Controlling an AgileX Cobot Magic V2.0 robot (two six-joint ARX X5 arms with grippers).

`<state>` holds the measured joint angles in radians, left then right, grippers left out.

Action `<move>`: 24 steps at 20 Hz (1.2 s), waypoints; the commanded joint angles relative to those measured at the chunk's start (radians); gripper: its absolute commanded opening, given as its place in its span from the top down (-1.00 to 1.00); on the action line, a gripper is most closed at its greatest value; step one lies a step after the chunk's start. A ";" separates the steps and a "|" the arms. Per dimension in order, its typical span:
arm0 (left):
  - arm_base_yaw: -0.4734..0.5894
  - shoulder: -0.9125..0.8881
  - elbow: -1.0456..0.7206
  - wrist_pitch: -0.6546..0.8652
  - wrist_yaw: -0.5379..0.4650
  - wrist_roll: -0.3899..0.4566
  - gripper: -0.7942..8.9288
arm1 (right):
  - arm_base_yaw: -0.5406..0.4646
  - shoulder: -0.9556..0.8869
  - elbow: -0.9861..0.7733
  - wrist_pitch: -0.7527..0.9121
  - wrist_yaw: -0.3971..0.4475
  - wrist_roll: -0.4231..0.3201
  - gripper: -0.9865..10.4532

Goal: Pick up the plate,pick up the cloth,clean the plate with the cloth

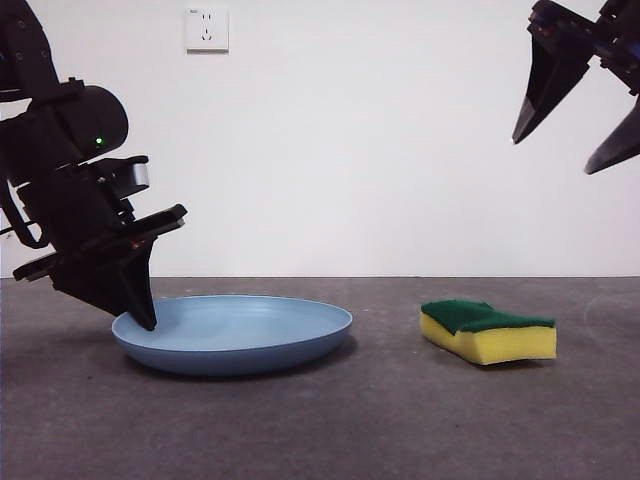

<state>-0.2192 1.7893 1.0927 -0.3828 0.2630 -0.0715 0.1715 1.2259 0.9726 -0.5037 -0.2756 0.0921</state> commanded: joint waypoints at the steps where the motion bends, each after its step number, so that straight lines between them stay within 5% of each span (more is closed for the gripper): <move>1: -0.003 -0.018 0.023 -0.038 -0.024 0.032 0.85 | 0.026 0.006 0.006 0.000 -0.006 -0.042 0.11; 15: -0.005 -0.312 0.218 -0.267 -0.025 0.076 0.85 | 0.187 0.411 0.140 -0.062 0.180 -0.199 0.23; 24: -0.011 -0.312 0.218 -0.290 -0.025 0.076 0.85 | 0.205 0.561 0.140 -0.017 0.171 -0.198 0.31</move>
<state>-0.2256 1.4750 1.3090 -0.6861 0.2348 -0.0002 0.3729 1.7679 1.1130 -0.5224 -0.1043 -0.0982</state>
